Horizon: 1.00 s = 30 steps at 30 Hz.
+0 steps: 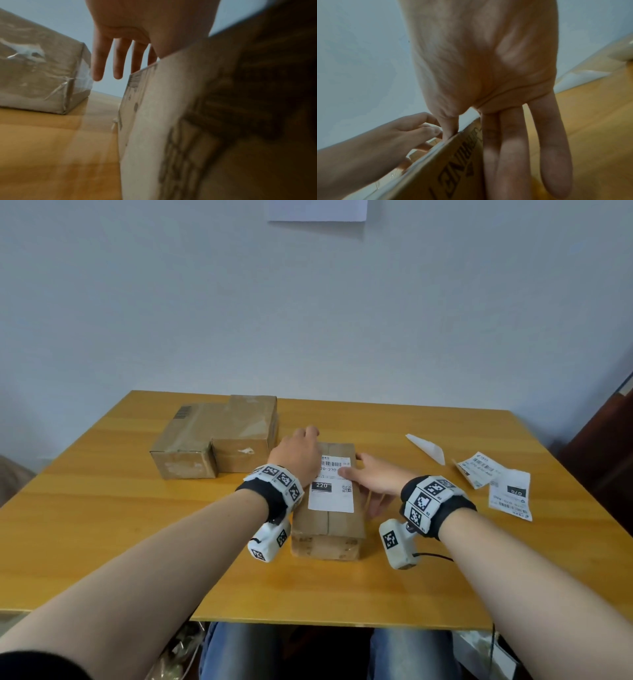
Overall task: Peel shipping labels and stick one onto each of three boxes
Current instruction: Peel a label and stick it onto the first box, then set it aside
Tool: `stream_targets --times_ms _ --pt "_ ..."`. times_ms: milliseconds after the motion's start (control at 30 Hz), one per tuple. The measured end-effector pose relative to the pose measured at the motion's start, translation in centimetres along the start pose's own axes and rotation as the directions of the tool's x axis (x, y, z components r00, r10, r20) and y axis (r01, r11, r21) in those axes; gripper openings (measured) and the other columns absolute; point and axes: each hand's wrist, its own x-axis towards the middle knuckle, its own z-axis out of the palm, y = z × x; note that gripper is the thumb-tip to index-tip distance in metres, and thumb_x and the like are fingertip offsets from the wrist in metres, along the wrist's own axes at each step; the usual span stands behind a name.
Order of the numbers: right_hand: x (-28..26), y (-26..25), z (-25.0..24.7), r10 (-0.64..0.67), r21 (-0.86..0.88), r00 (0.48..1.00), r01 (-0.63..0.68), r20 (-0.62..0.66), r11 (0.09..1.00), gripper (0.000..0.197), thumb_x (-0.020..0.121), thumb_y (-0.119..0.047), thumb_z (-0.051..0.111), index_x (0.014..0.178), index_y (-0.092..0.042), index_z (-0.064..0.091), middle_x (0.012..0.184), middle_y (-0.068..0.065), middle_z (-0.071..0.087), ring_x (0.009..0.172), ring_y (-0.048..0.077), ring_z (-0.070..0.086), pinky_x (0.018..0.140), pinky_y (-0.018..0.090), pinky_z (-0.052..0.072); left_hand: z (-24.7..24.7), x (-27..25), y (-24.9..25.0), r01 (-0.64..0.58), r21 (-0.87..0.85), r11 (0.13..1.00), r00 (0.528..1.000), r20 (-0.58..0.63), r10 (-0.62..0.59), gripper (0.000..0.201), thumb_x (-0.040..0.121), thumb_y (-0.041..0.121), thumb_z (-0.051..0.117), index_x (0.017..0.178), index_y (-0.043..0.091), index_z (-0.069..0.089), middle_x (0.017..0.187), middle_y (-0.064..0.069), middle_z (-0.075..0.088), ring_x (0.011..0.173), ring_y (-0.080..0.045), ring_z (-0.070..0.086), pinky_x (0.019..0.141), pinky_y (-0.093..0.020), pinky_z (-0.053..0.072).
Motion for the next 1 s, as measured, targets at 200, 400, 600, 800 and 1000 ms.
stream_targets --times_ms 200,400,600,800,1000 --pt "0.0 0.0 0.1 0.012 0.05 0.998 -0.015 0.068 0.999 0.029 0.109 -0.051 0.043 0.125 -0.028 0.044 0.089 0.02 0.08 0.074 0.038 0.076 0.083 0.06 0.062 1.5 0.2 0.9 -0.055 -0.057 0.997 0.996 0.071 0.059 0.048 0.107 0.035 0.039 0.146 0.007 0.039 0.141 -0.02 0.044 0.11 -0.041 0.06 0.09 -0.047 0.054" --pt "1.0 0.1 0.3 0.06 0.095 0.989 -0.073 0.136 0.993 0.067 0.1 -0.059 0.044 0.115 0.006 0.052 0.07 0.025 0.066 0.052 0.032 0.059 0.055 0.033 0.051 3.7 1.1 0.9 -0.079 0.119 0.99 0.988 0.14 0.062 0.107 0.079 0.085 -0.015 0.16 0.021 0.017 0.156 -0.016 0.034 0.13 -0.044 0.044 0.1 -0.055 0.043" --pt "1.1 -0.2 0.0 0.092 0.015 0.992 -0.094 0.091 0.995 0.065 0.104 -0.053 0.044 0.139 0.0 0.032 0.084 0.024 0.079 0.083 0.043 0.078 0.084 0.057 0.063 5.6 2.3 0.8 -0.081 0.174 0.981 0.991 0.117 0.061 0.117 0.071 0.082 -0.032 0.162 0.026 0.013 0.16 -0.013 0.03 0.128 -0.044 0.039 0.089 -0.055 0.036" --pt "1.3 0.1 -1.0 0.118 0.03 0.978 -0.125 0.17 0.992 0.055 0.101 -0.05 0.054 0.132 -0.009 0.034 0.088 0.02 0.08 0.081 0.039 0.079 0.092 0.061 0.06 4.0 1.4 1.5 -0.101 0.3 0.949 0.988 0.142 0.061 0.073 0.099 0.056 0.002 0.159 0.023 0.026 0.152 -0.021 0.036 0.125 -0.044 0.04 0.08 -0.048 0.031" --pt "3.0 -0.3 -2.4 0.102 0.07 0.99 -0.109 0.097 0.992 0.064 0.104 -0.067 0.034 0.157 -0.036 0.015 0.09 0.015 0.081 0.082 0.037 0.08 0.091 0.065 0.058 3.8 1.7 1.5 -0.02 0.272 0.962 0.995 0.1 -0.008 0.061 0.107 0.052 0.021 0.141 0.006 0.042 0.132 -0.018 0.044 0.109 -0.037 0.047 0.085 -0.04 0.036"
